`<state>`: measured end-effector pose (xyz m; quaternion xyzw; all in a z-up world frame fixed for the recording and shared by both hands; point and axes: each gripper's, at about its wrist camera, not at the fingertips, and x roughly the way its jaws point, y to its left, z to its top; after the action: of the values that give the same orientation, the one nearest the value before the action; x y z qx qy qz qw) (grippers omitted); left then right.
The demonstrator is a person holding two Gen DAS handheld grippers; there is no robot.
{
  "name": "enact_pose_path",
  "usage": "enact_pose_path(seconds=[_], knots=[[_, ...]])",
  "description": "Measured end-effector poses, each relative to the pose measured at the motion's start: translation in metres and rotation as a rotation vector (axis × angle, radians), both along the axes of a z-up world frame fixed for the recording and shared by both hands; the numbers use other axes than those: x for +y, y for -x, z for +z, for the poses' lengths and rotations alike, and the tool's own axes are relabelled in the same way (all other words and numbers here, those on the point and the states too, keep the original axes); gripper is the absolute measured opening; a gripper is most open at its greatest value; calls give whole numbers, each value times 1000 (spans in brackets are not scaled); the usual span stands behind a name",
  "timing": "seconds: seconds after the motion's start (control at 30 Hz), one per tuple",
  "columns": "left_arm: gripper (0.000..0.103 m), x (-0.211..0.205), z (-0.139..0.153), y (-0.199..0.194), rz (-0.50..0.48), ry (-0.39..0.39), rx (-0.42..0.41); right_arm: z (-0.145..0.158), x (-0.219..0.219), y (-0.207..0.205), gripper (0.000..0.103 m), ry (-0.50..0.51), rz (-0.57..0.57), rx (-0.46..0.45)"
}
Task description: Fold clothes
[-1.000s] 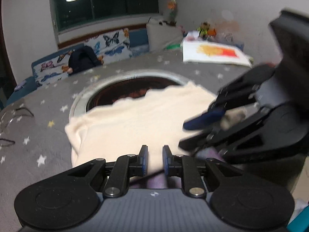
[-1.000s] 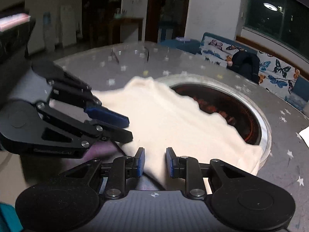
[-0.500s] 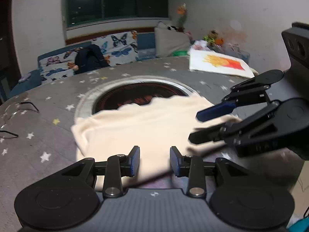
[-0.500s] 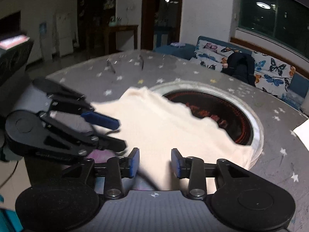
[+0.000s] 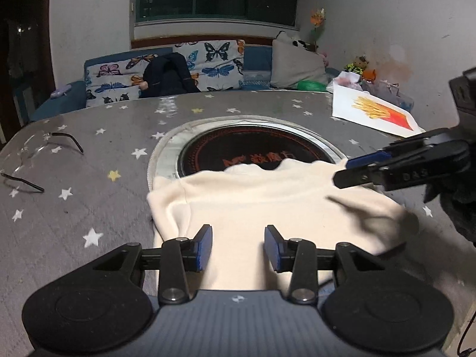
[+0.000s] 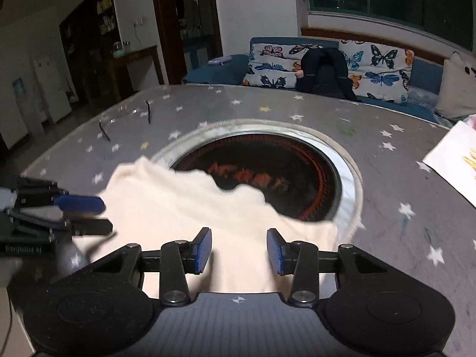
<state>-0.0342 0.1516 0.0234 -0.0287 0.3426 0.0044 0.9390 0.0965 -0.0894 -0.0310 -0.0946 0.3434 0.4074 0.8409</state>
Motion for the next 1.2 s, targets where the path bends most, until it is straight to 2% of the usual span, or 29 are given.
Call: enact_pose_path(seconds=[0.17,0.2,0.43,0.5,0.57,0.7,0.83,0.93,1.03,1.2], knots=[[40,5,-7,-1,15,7,26,-21,19,-31,44,73,-43,42],[41,5,-7,0,15,10,24,-21,17,-31,44,62,-46,50],[64,-3,7,2,35,18,-18,-5,8,-18,49,37,-54,11],[71,-4,11,4,47,23,-34,-2,4,-14,57,28,-62,6],[84,-7,14,8,68,17,-47,2,0,-9,64,21,-69,-4],[89,-11,18,15,97,3,-65,9,-9,6,77,3,-73,-20],[102,-20,23,22,127,-35,-80,12,-20,25,90,2,-82,-62],[103,-28,26,28,140,-73,-92,14,-29,37,97,-10,-93,-82],[103,-33,29,32,147,-73,-95,17,-39,49,103,-27,-109,-102],[103,-38,28,39,162,-53,-81,19,-56,61,103,-80,-162,-93]])
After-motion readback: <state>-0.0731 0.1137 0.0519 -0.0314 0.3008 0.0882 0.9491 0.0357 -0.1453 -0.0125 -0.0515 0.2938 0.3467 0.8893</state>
